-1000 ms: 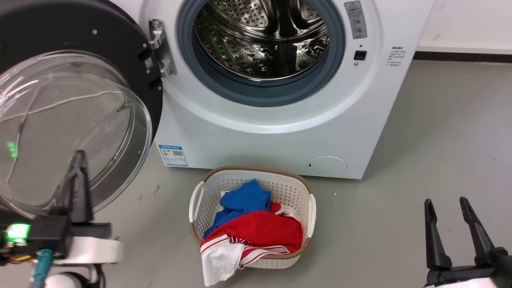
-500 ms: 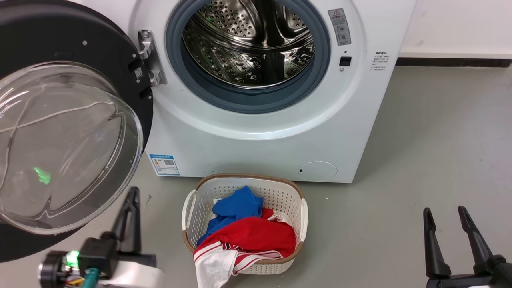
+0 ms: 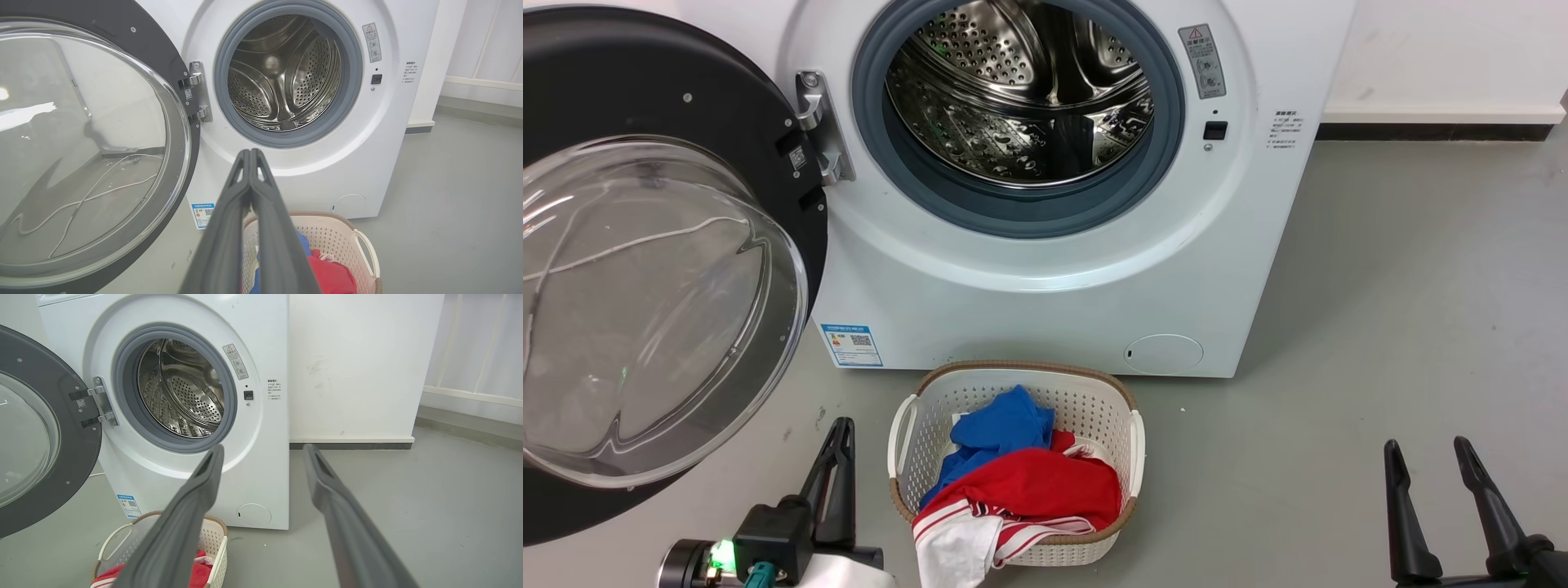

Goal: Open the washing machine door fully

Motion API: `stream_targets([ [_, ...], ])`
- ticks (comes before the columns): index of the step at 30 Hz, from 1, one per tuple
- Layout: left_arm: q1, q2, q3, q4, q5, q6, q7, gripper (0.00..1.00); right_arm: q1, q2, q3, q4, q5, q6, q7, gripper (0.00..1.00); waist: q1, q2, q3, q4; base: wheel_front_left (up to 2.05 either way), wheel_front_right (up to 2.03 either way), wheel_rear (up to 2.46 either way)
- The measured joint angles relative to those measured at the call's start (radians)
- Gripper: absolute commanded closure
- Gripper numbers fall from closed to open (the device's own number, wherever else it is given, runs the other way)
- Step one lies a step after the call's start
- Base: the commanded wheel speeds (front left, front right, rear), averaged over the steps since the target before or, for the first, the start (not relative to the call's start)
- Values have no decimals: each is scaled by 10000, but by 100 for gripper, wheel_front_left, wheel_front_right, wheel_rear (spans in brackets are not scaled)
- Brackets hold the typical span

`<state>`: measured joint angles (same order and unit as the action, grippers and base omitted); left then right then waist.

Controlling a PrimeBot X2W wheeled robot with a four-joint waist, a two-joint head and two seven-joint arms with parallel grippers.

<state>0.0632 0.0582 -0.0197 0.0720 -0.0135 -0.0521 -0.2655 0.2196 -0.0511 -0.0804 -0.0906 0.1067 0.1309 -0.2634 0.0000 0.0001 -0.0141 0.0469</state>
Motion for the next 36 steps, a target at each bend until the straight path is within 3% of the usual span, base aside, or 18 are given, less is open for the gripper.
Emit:
stream_targets([
  [7,122,-23,31,94,-165,247,0,0,42,0,-21,6,71,0,0,0,0,0,-23,-45,0,0,0],
  [27,200,-58,69,272,-355,259,0,0,46,0,-33,21,98,0,0,0,0,0,-113,-12,0,0,0],
  [28,204,-59,59,326,-353,259,-2,100,47,0,-31,71,98,0,2,100,0,0,-115,-12,0,0,0],
  [36,464,-90,75,980,-794,255,178,100,71,2,29,702,545,0,105,100,0,0,-111,-22,0,0,0],
])
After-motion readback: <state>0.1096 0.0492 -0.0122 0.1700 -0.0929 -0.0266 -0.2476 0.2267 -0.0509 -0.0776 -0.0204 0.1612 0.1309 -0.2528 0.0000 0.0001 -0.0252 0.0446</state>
